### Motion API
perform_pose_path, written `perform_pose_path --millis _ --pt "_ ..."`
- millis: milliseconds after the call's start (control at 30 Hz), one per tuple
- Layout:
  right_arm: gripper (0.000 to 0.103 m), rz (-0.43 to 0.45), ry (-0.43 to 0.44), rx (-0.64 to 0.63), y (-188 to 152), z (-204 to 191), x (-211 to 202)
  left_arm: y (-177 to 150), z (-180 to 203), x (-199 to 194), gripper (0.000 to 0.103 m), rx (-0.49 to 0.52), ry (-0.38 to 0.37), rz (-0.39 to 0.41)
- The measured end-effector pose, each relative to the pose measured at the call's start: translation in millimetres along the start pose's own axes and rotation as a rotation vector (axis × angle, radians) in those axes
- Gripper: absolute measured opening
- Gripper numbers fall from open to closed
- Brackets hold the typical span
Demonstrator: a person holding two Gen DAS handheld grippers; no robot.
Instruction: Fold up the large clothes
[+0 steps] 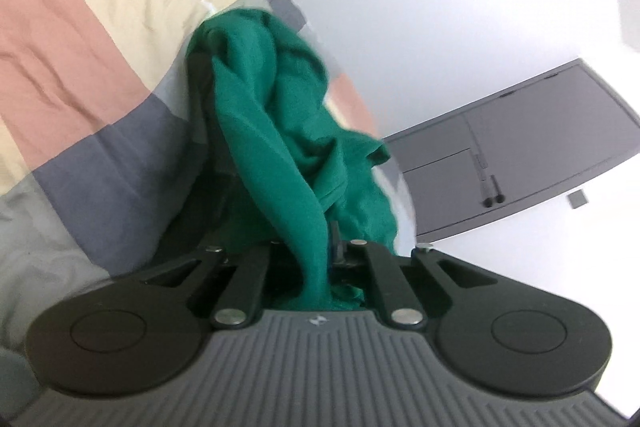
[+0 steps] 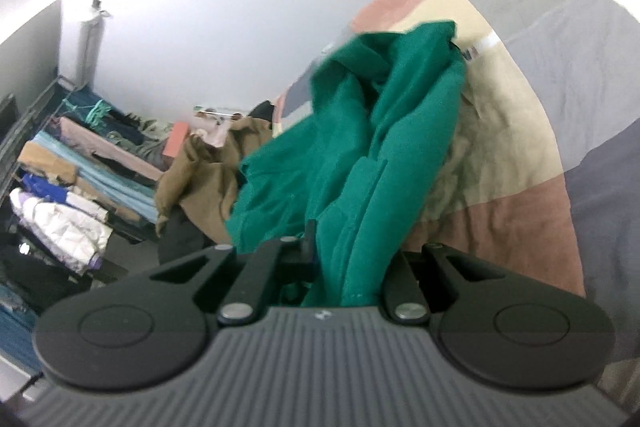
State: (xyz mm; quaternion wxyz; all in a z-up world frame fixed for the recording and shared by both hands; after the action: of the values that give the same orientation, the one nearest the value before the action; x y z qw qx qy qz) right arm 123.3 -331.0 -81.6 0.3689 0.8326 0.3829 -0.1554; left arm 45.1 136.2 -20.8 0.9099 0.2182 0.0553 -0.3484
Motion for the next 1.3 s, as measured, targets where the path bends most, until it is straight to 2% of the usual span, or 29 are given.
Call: perform_pose_path --millis 333,467,567,667,833,900,1000,1100,1300 --pt "0.012 0.055 0.076 -0.039 -13.9 -31.9 -82.9 -10.1 42.9 -66.6 0.007 0.015 -0.137 0.02" --pt "0.012 0.063 0.044 0.027 -4.0 -34.7 -89.5 -5.3 58.3 -74.1 0.007 0.03 -0.139 0.016" --pt "0.012 0.085 0.025 0.077 16.2 -34.8 -80.9 11.7 65.9 -65.6 0.007 0.033 -0.133 0.036" --pt "0.012 0.102 -0.01 0.134 43.9 -32.6 -62.7 40.9 70.4 -45.3 0.007 0.033 -0.105 0.072" --pt "0.012 0.119 -0.107 0.138 95.9 -38.5 -10.9 94.3 73.0 3.1 0.007 0.026 -0.023 0.108" --pt "0.012 0.129 -0.141 0.15 115.1 -34.5 10.1 119.5 70.3 28.4 0.007 0.062 0.03 0.13" --pt "0.012 0.135 -0.193 0.19 142.9 -21.2 48.9 152.8 52.5 66.2 0.008 0.042 0.073 0.153" --pt "0.012 0.13 -0.209 0.225 162.4 -2.7 86.6 177.7 29.1 104.7 0.008 0.045 0.118 0.161" --pt "0.013 0.127 -0.211 0.28 172.9 51.9 157.9 204.3 -25.0 185.5 0.009 0.088 0.152 0.127"
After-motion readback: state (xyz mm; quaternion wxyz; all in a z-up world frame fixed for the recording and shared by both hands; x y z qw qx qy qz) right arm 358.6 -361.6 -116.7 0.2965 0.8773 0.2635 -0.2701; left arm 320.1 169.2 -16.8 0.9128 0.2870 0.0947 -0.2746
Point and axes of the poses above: each gripper's, at about its wrist camera, not at the fingertips, and x roughly the way its jaws point, z to its right, y to its top, the point moved 10 cm from there along x, roughly the way its jaws point, and after that the axes turned 11 degrees about -y, right-handed, at the moved point
